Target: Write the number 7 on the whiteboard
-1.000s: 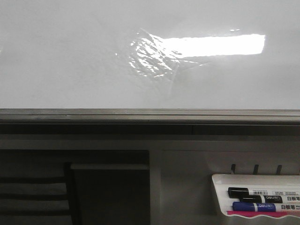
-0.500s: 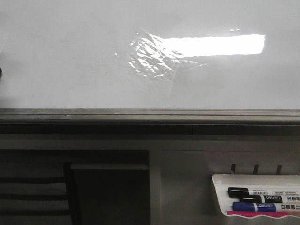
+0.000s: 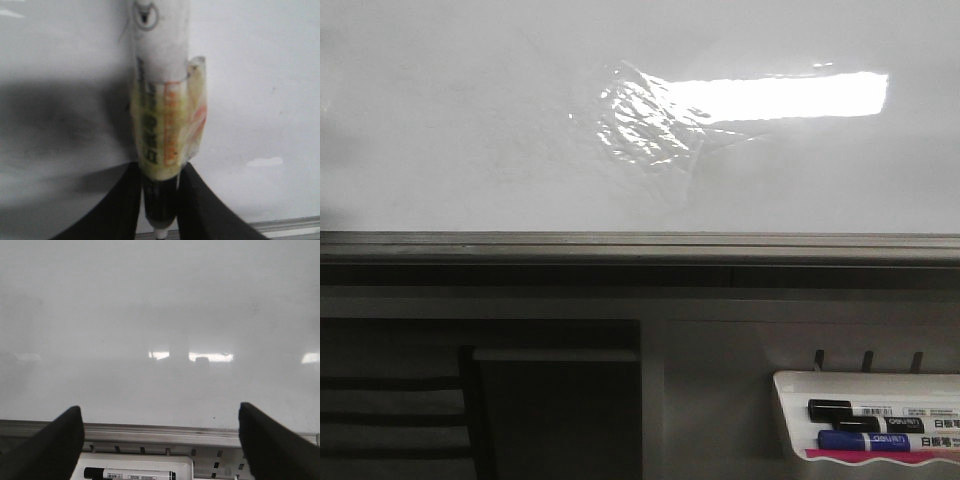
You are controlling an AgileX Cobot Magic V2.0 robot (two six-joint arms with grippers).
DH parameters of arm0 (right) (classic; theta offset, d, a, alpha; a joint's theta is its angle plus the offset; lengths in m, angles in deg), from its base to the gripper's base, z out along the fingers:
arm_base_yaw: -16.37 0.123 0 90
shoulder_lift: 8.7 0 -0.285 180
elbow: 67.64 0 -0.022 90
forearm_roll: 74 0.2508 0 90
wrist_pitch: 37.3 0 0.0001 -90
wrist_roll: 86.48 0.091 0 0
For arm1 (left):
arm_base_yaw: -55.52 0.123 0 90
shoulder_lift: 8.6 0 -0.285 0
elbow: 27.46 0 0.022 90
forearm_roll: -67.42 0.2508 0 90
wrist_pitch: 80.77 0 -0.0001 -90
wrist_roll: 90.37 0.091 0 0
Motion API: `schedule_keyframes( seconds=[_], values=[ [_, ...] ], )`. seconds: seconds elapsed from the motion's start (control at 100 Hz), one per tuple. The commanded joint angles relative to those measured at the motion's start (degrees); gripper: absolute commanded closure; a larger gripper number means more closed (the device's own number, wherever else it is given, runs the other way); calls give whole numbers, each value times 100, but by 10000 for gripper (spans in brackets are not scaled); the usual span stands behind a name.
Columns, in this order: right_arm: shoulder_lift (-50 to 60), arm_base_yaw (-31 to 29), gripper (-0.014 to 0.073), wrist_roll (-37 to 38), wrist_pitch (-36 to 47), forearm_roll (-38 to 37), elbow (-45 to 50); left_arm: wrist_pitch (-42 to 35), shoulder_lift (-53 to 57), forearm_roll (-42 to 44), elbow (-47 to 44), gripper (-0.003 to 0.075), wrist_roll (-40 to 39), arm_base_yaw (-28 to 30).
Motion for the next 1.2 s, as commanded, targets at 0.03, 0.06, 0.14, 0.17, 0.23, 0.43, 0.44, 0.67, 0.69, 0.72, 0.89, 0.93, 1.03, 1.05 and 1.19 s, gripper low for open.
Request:
schedule_keyframes(
  seconds=[0.03,0.06,0.14,0.17,0.23,0.43,0.44,0.67,0.69,0.72,0.89,0.93,1.03,1.05,1.19],
  values=[
    [-68,-31,29,-15,418,126,-175,-261,133,-40,169,669,-31,-36],
    [-68,-31,29,-15,340,268,-227,-226,175,-40,169,683,-31,-36],
    [-68,-31,29,-15,-1,490,-433,-41,301,-40,180,722,-31,-36],
    [-68,-31,29,-15,-126,530,-526,47,355,-40,180,734,-31,-36],
    [-72,-31,29,-15,-425,624,-765,340,490,-40,252,741,-31,-36],
    [-408,-31,29,-308,-1561,657,-1610,2012,750,-190,869,741,583,-429],
    [-429,-31,29,-308,-1663,669,-1671,2081,750,-204,900,741,622,-480],
    [-1403,-31,29,-1980,-3055,1929,-2544,3739,715,-787,1718,741,1868,-1572],
    [-1499,-31,29,-2204,-3171,2121,-2612,3784,715,-798,1761,741,1977,-1690],
    [-1623,-31,29,-2498,-3361,2374,-2704,3876,715,-798,1794,741,2116,-1843],
    [-2416,78,29,-4579,-4370,3843,-3231,3962,704,-798,1849,741,2938,-2766],
    [-2572,207,29,-4899,-4423,4038,-3324,3952,680,-798,1849,741,3099,-2989],
    [-2843,687,29,-5540,-4354,4122,-3499,3942,558,-775,1849,741,3393,-3473],
    [-2887,812,29,-5635,-4329,4122,-3517,3942,524,-774,1849,741,3393,-3562],
    [-3103,1710,29,-6089,-3891,4175,-3573,3942,382,-517,1849,741,3404,-4000]
  ],
)
